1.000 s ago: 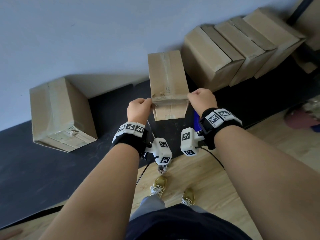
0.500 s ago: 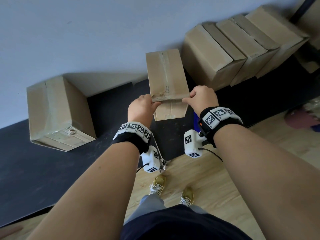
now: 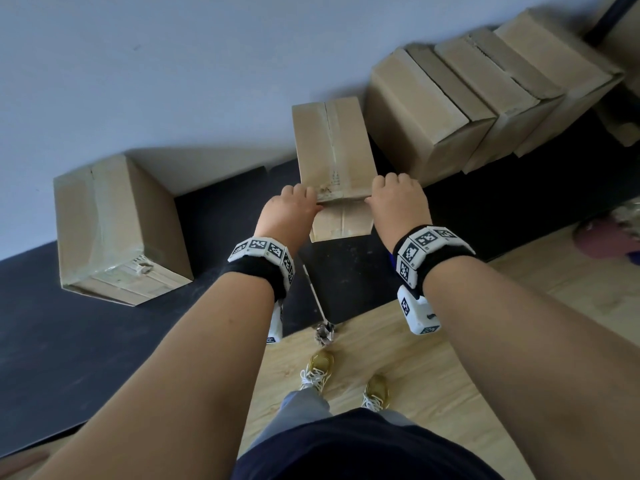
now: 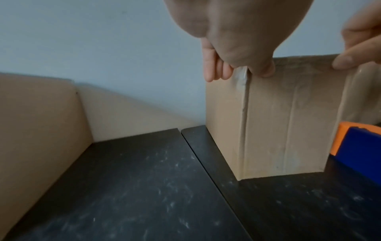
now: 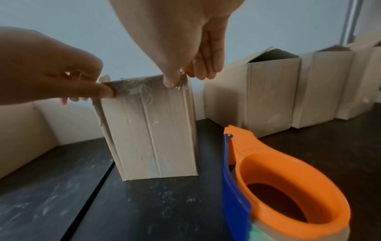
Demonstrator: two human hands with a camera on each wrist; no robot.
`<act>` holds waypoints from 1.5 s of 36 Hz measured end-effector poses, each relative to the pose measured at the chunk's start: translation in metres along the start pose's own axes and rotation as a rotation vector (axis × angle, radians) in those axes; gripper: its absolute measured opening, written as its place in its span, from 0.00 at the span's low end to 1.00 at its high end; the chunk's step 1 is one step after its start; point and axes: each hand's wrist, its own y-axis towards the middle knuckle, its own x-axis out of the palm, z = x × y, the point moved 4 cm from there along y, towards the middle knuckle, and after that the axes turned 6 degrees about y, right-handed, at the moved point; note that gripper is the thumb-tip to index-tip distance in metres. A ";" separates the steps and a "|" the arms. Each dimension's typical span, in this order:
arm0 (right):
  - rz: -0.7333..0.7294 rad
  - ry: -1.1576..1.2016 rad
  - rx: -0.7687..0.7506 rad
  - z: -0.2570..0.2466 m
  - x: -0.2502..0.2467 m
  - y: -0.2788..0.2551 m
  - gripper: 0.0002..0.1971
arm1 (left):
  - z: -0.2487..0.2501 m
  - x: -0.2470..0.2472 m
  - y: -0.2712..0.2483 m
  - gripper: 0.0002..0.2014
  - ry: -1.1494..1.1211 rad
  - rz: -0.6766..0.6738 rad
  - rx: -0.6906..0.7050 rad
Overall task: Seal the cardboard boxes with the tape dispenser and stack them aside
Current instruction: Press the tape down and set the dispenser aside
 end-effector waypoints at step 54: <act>-0.034 0.527 0.083 0.010 -0.006 0.015 0.12 | 0.004 -0.011 0.018 0.24 -0.404 0.122 -0.181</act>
